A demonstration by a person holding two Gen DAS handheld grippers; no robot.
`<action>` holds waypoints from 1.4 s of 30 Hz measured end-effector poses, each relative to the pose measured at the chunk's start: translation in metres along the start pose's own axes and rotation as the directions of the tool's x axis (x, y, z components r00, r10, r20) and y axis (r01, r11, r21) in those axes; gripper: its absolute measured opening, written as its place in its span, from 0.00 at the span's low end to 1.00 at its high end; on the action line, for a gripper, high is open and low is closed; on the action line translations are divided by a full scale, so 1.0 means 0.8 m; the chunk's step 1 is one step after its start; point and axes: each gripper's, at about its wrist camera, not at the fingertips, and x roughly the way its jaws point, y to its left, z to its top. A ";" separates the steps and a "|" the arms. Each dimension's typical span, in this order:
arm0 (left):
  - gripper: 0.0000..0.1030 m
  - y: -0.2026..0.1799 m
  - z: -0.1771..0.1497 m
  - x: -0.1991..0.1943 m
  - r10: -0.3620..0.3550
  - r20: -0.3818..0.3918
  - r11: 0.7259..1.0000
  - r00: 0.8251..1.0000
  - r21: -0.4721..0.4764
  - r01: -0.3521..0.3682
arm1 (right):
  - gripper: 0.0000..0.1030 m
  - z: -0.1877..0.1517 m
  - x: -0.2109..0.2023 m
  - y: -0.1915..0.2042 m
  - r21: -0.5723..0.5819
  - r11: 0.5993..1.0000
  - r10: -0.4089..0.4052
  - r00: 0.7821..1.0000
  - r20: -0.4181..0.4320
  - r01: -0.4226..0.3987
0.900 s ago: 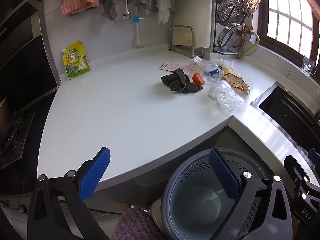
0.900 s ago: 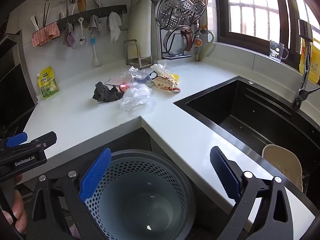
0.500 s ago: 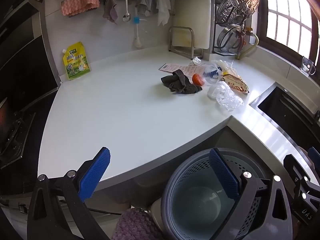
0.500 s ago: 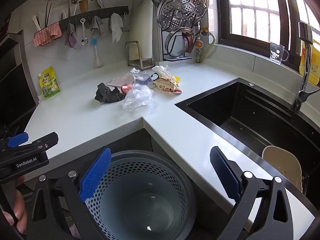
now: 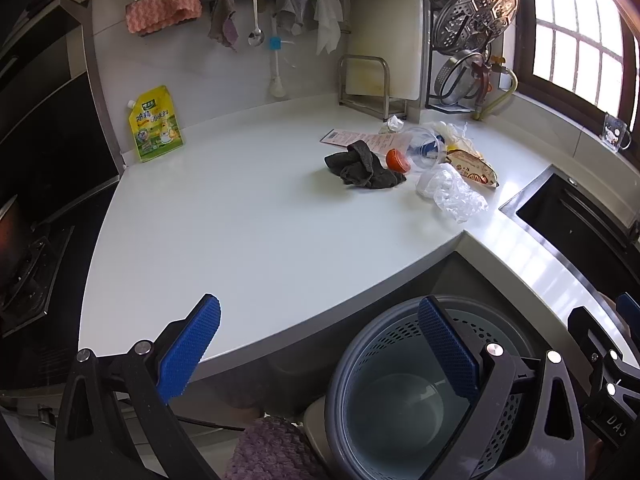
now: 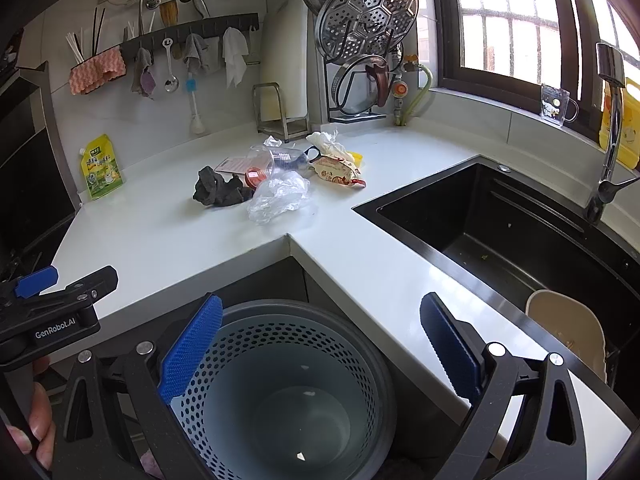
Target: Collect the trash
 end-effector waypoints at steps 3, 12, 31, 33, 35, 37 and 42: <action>0.94 0.002 -0.005 -0.003 -0.003 0.004 1.000 1.000 0.001 0.003 | 0.92 -0.002 0.000 0.000 0.001 1.000 0.000 1.000 0.002 0.000; 0.94 0.004 -0.008 -0.004 -0.006 0.007 1.000 1.000 0.001 0.005 | 0.92 -0.003 0.000 0.000 0.002 1.000 0.001 1.000 0.003 -0.001; 0.94 0.001 -0.011 -0.004 -0.006 0.000 1.000 1.000 -0.001 0.006 | 0.92 -0.007 0.001 0.003 0.011 1.000 0.004 1.000 -0.002 -0.004; 0.94 0.002 -0.011 -0.003 -0.005 0.001 1.000 1.000 -0.001 0.005 | 0.92 -0.008 0.003 0.002 0.014 1.000 0.008 1.000 -0.004 -0.008; 0.94 0.002 -0.013 -0.004 -0.004 0.002 1.000 1.000 -0.003 0.004 | 0.92 -0.008 0.003 0.002 0.015 1.000 0.010 1.000 -0.003 -0.010; 0.94 0.003 -0.012 -0.003 -0.005 0.001 1.000 1.000 -0.002 0.005 | 0.92 -0.008 0.003 0.002 0.015 1.000 0.011 1.000 -0.004 -0.011; 0.94 0.003 -0.015 -0.005 -0.005 0.002 1.000 1.000 -0.003 0.005 | 0.92 -0.009 0.002 0.003 0.015 1.000 0.012 1.000 -0.004 -0.012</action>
